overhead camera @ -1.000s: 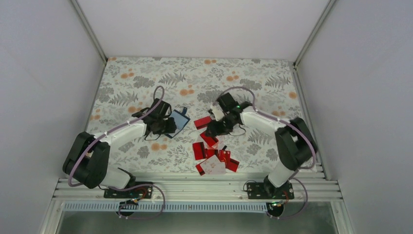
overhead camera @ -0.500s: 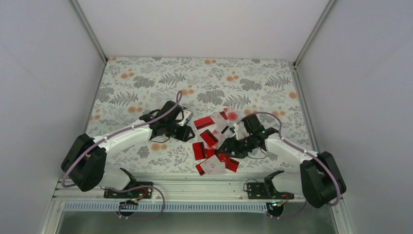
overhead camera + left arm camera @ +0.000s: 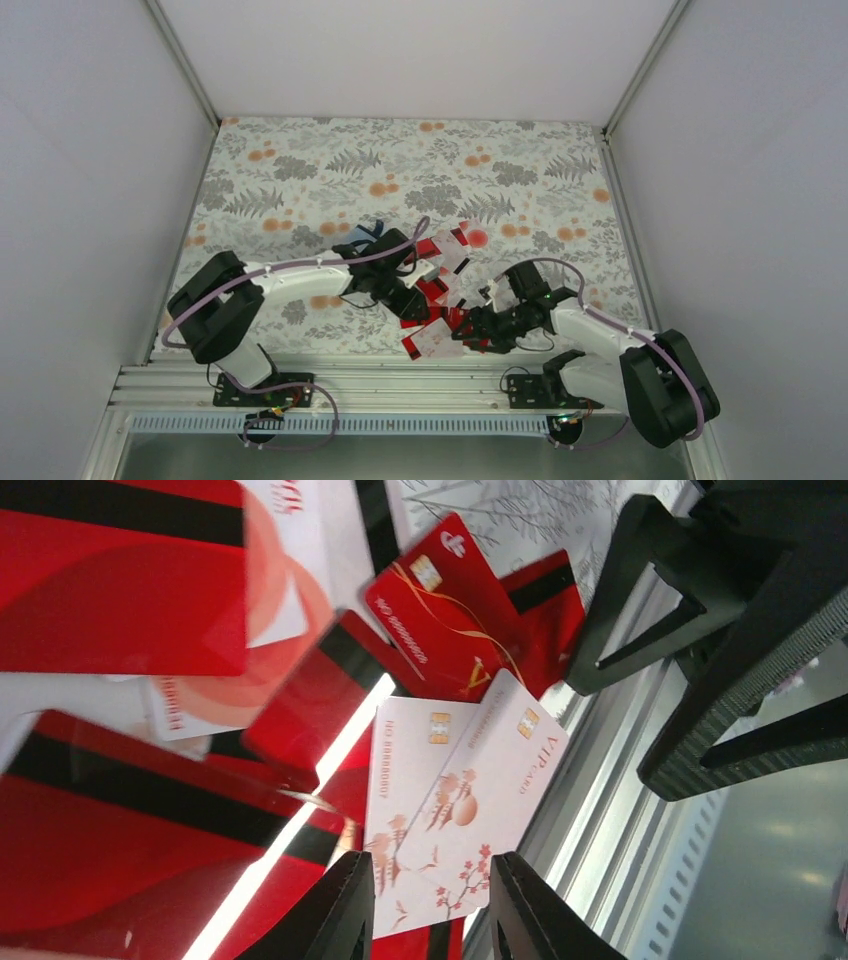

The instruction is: Put the credit cards into the card holder

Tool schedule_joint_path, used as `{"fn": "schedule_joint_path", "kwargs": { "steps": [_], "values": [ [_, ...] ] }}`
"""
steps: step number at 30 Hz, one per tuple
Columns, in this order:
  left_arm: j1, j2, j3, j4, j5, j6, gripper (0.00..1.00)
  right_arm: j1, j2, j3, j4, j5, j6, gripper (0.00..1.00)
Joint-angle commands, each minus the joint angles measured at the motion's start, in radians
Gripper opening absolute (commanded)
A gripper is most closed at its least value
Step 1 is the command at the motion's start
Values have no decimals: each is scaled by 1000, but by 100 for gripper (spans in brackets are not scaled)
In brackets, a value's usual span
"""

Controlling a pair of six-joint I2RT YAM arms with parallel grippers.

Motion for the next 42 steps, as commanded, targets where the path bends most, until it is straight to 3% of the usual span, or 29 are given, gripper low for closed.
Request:
{"fn": "schedule_joint_path", "kwargs": {
  "steps": [1, 10, 30, 42],
  "values": [
    [-45, 40, 47, 12, 70, 47, 29, -7, -15, -35, 22, -56, -1, 74],
    [-107, 129, 95, 9, 94, 66, 25, 5, 6, -66, 0, -102, -47, 74],
    [-149, 188, 35, 40, 76, 57, 23, 99, 173, -85, 235, -85, 42, 69],
    [-159, 227, 16, 76, 88, 55, 23, 103, 204, -66, 273, -76, 35, 62]
  ]
}}
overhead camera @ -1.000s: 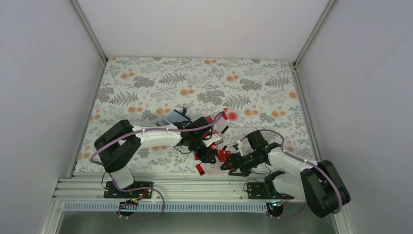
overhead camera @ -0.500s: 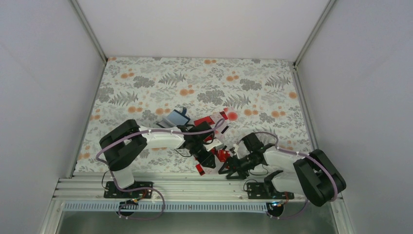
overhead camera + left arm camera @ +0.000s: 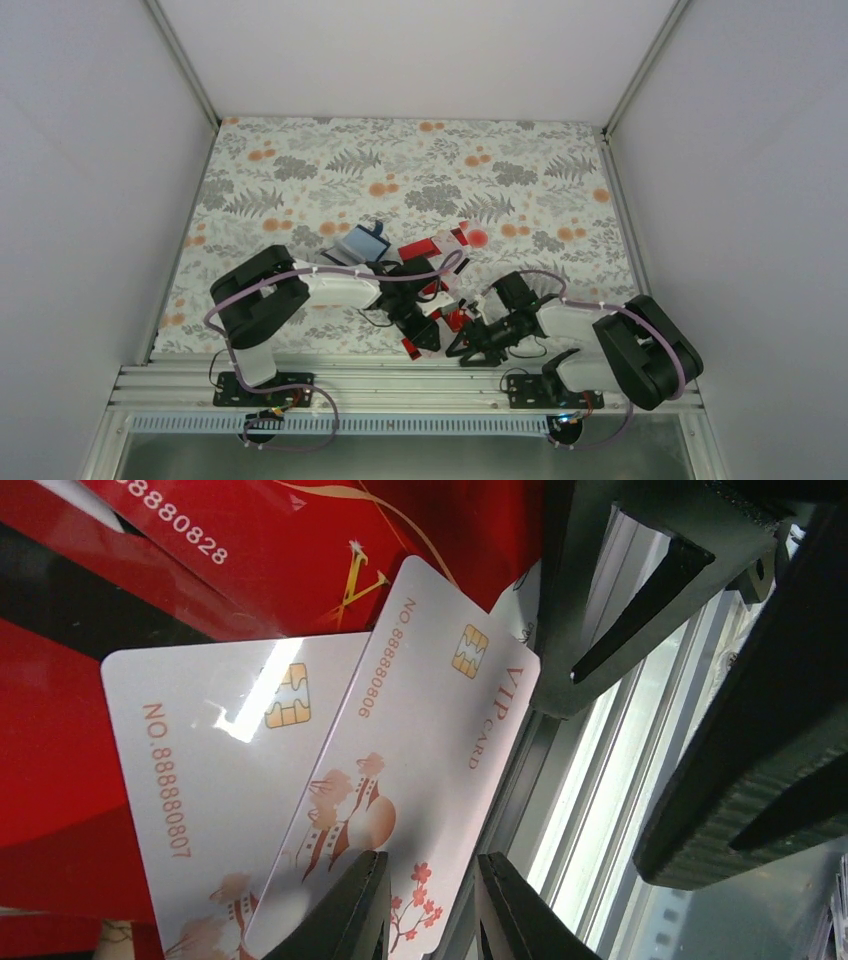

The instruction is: Put the credit cards into the card holder

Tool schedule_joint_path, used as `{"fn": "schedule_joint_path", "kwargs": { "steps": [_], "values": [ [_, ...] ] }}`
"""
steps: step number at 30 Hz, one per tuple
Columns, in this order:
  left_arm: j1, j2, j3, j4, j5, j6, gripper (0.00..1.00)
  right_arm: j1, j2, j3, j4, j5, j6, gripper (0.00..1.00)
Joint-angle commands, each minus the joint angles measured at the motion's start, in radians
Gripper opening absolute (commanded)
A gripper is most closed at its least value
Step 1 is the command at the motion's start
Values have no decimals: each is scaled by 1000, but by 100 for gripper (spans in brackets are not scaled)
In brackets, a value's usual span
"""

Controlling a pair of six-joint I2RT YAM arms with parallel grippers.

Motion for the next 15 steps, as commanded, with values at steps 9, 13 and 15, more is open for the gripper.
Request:
{"fn": "schedule_joint_path", "kwargs": {
  "steps": [9, 13, 15],
  "values": [
    [-10, 44, -9, 38, 24, 19, 23, 6, 9, 37, 30, 51, -47, 56],
    [-10, 14, 7, 25, 32, 9, 23, 7, -19, 42, -23, 49, -73, 56],
    [-8, -17, 23, 16, 32, 2, 23, 6, -36, 42, -87, 68, -101, 57]
  ]
}}
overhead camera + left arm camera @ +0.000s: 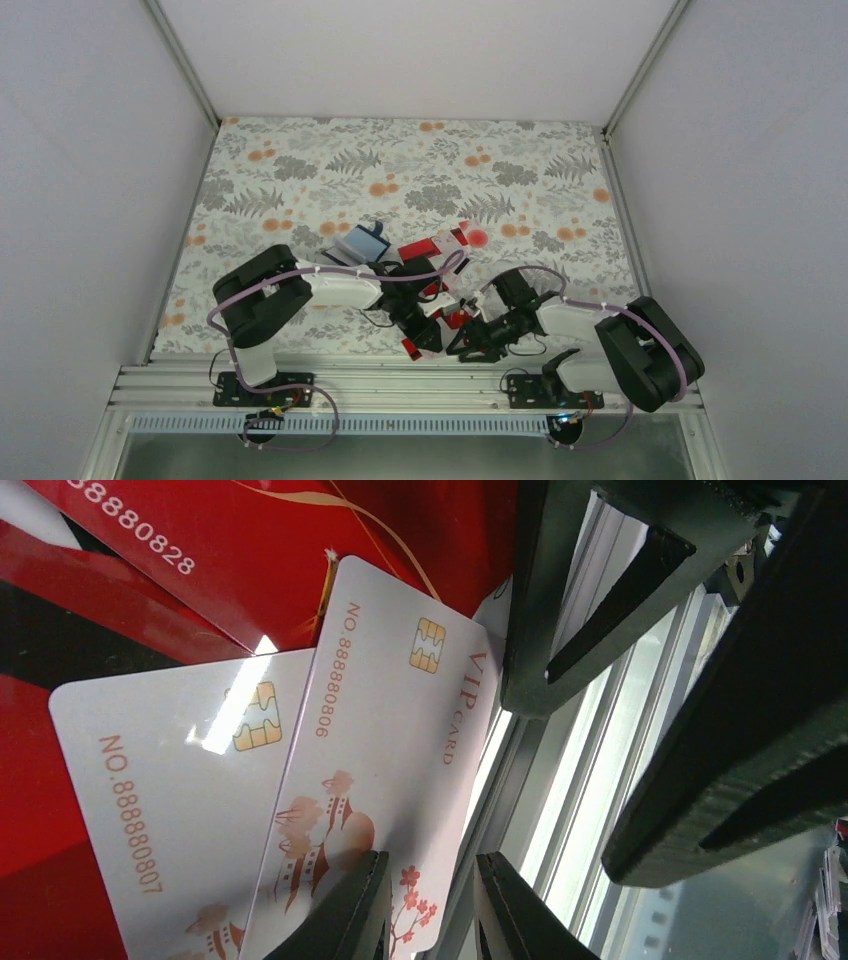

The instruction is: Put the credit cards into the card holder

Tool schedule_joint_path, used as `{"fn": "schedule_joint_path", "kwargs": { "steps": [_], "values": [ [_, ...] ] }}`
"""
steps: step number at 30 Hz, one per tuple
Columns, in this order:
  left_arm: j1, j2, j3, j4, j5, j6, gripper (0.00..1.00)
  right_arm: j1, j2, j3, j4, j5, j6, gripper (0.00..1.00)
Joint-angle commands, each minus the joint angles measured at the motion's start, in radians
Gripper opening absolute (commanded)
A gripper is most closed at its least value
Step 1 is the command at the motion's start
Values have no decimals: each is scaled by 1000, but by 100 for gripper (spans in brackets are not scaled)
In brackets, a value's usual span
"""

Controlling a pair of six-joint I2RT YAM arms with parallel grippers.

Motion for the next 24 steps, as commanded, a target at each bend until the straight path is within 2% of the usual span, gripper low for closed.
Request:
{"fn": "schedule_joint_path", "kwargs": {
  "steps": [1, 4, 9, 14, 24],
  "values": [
    [-4, -43, 31, -21, 2, -1, 23, 6, -44, 18, -109, 58, -75, 58],
    [-5, -64, 59, -38, 7, -4, 23, 6, -61, 1, -175, 88, -95, 61],
    [-5, -70, 92, -58, 8, -5, 24, 5, -69, -23, -128, 106, -46, 67],
    [-5, -12, 141, -109, -88, 8, 24, 6, -84, -38, -11, 123, 55, 68],
    [-8, 100, 185, -134, -115, 10, 24, 6, -53, -43, 53, 144, 76, 67]
  ]
}}
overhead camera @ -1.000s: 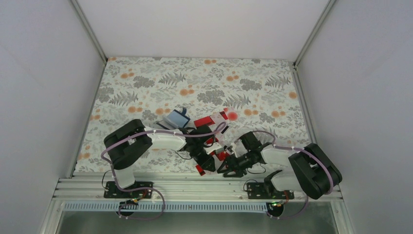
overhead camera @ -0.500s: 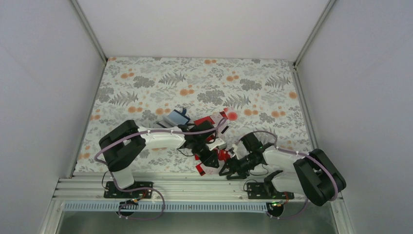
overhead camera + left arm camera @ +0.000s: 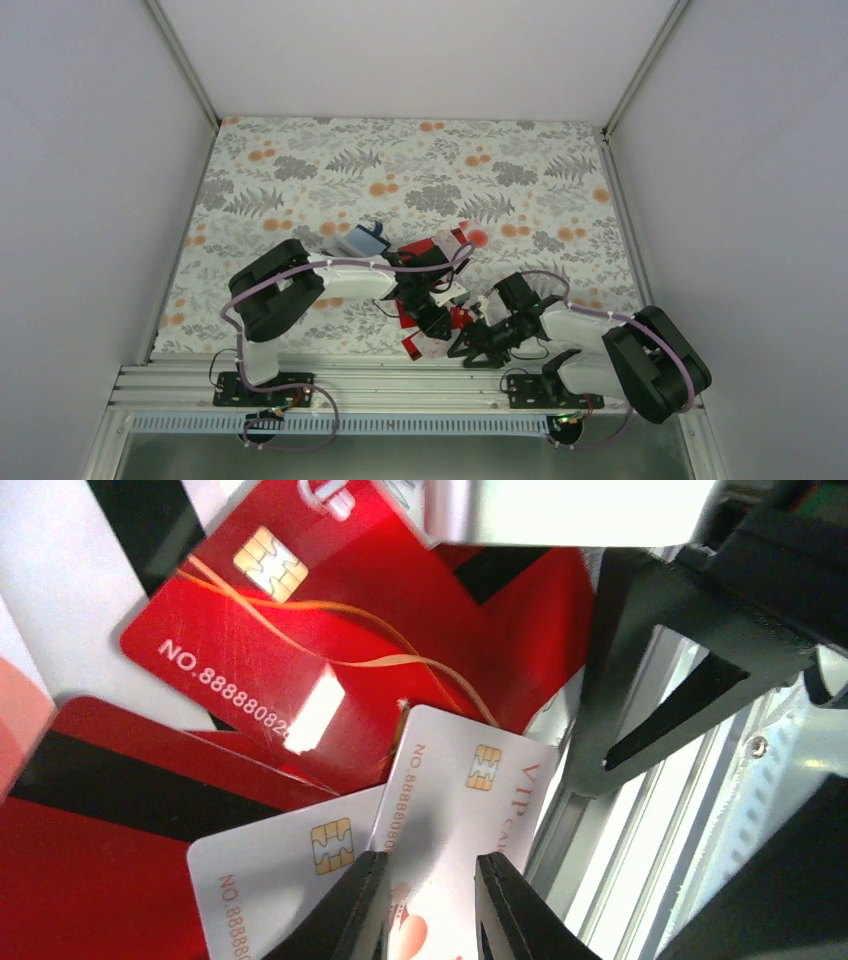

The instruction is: Put the credit cards into the card holder

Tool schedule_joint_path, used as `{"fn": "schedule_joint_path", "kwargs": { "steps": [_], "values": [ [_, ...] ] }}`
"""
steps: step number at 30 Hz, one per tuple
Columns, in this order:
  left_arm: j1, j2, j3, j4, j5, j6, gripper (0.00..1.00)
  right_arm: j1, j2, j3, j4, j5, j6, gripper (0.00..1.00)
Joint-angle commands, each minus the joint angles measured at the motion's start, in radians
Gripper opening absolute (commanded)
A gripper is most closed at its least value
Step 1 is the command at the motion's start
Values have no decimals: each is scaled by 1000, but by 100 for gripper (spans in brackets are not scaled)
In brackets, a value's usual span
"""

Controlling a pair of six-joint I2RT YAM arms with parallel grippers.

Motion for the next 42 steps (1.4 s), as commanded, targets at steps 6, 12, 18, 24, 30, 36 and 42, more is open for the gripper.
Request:
{"fn": "schedule_joint_path", "kwargs": {
  "steps": [6, 12, 18, 24, 30, 36, 42],
  "values": [
    [-14, 34, -4, -22, -2, 21, 24, 5, 22, -17, 117, 100, 8, 66],
    [-26, 17, -43, 21, 75, 25, 24, 5, 31, -10, 143, 99, 18, 63],
    [-32, 10, -55, 39, 113, 30, 24, 5, 34, -14, 164, 94, 27, 61],
    [-31, -50, 7, 1, 16, -9, 23, 5, 1, -24, 125, 93, 22, 61],
    [-29, -70, 53, -37, -66, -19, 23, 5, -34, -41, 76, 105, 10, 62],
    [-31, -30, 32, -55, -125, -3, 23, 5, -26, -59, 89, 113, 21, 62],
    [-36, 16, 10, -54, -125, 12, 24, 4, -27, -63, 92, 119, 27, 62]
  ]
}}
